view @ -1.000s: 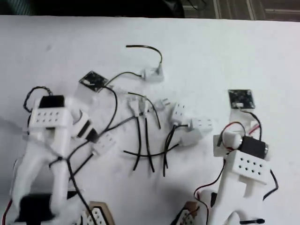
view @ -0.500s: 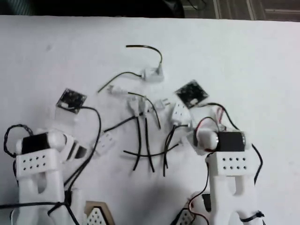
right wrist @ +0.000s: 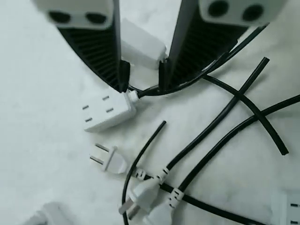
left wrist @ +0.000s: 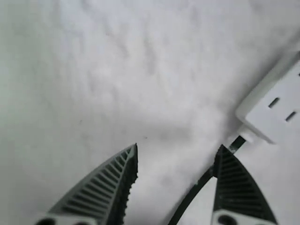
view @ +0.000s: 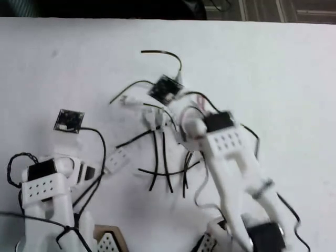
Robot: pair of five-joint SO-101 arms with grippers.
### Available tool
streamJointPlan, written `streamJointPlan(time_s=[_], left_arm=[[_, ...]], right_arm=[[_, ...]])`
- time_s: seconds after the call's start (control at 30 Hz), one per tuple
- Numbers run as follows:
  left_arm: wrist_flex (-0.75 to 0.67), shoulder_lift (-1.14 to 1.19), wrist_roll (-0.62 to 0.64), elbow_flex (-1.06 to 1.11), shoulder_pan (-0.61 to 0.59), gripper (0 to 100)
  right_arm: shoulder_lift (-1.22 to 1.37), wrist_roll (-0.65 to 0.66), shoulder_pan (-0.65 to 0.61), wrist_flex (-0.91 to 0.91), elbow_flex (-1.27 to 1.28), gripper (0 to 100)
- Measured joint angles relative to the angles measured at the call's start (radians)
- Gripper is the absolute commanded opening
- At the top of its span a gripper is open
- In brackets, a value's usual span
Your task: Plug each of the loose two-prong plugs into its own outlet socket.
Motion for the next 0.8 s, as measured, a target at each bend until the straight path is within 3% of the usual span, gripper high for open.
streamJointPlan(time_s=[0.2, 0.47, 0.63, 0.73, 0.8], left_arm=[[-0.018, 0.000, 0.005, 0.000, 0.000, 26], [-0.018, 0.000, 0.005, 0.000, 0.000, 26], [-0.020, 0.000, 0.005, 0.000, 0.000, 26], [-0.020, 0.000, 0.005, 0.000, 0.000, 26], [-0.020, 0.000, 0.005, 0.000, 0.000, 26]], right_arm=[[0.356, -0.175, -0.095, -0.034, -0.207, 11.5], [0.723, -0.382, -0.098, -0.040, -0.508, 11.5], [0.865, -0.422, -0.098, -0.038, -0.638, 9.8], [0.904, -0.420, -0.098, -0.038, -0.686, 0.8], [0.908, -0.420, -0.091, -0.038, -0.700, 2.5]])
